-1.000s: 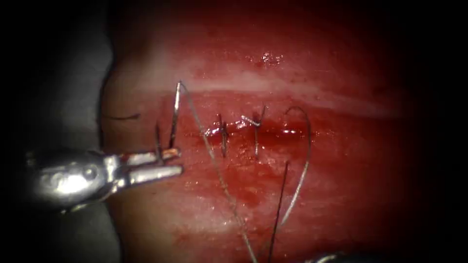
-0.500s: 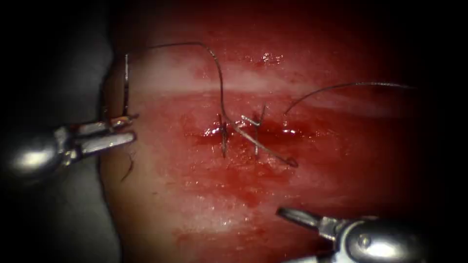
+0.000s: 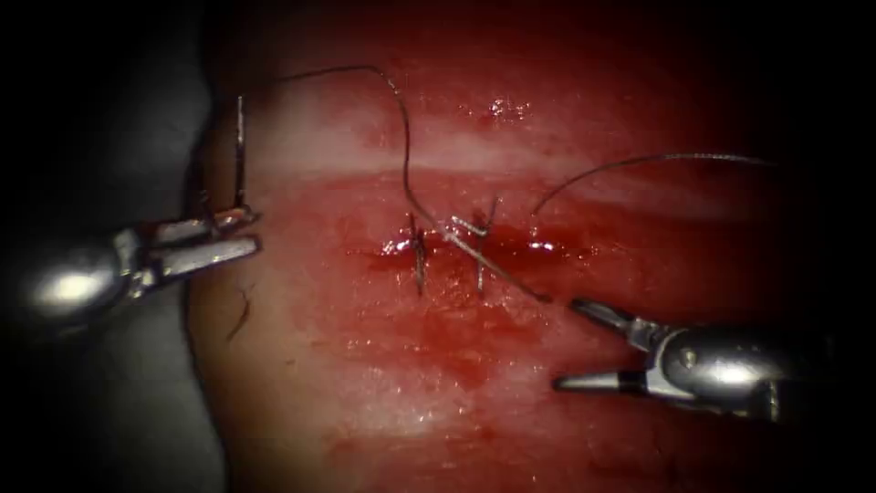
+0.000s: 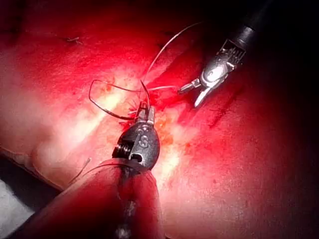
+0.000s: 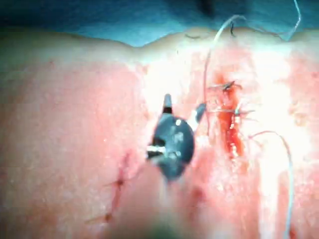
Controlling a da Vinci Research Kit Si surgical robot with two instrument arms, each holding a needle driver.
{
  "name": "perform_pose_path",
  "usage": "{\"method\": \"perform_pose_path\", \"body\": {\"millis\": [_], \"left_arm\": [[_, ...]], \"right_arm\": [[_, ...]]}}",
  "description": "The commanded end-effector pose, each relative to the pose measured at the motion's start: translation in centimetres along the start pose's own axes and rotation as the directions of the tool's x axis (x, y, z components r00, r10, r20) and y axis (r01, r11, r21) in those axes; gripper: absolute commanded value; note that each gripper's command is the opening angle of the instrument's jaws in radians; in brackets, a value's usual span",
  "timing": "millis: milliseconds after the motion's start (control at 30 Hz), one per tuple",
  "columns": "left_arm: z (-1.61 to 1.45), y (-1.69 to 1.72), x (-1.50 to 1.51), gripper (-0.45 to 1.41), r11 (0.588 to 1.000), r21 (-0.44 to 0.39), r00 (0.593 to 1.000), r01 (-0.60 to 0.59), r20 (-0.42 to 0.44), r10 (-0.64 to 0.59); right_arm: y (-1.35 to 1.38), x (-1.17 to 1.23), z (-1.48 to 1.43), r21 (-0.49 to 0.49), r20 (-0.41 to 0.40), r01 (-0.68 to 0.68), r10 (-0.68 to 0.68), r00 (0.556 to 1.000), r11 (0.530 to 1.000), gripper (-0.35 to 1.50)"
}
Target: Wound Closure
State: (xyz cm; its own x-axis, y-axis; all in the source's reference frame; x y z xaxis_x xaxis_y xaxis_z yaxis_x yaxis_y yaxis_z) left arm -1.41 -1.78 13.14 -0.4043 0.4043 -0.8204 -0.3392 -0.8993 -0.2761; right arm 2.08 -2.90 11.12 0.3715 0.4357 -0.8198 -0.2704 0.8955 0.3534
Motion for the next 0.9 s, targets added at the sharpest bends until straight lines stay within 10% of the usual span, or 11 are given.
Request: {"method": "perform_pose_path", "body": {"millis": [33,400,733,900], "left_arm": [[0.07,0.08,-0.08,-0.45,1.000,-0.004,1.000,0.001,0.001,-0.001],[0.15,0.08,-0.17,-0.45,1.000,-0.002,1.000,-0.006,-0.003,0.006],[0.17,0.10,-0.17,-0.45,1.000,-0.002,1.000,-0.007,-0.005,0.007],[0.18,0.10,-0.17,-0.45,1.000,-0.004,1.000,-0.007,-0.006,0.007]], "right_arm": [[0.06,-0.24,0.10,-0.013,0.006,-0.010,0.010,1.000,1.000,0.64],[0.25,-0.49,0.44,-0.059,-0.012,-0.042,0.041,0.999,0.997,0.64],[0.26,-0.51,0.53,-0.071,-0.020,-0.041,0.040,0.999,0.997,-0.35],[0.18,-0.48,0.49,-0.065,-0.024,-0.043,0.041,0.999,0.997,-0.35]]}}
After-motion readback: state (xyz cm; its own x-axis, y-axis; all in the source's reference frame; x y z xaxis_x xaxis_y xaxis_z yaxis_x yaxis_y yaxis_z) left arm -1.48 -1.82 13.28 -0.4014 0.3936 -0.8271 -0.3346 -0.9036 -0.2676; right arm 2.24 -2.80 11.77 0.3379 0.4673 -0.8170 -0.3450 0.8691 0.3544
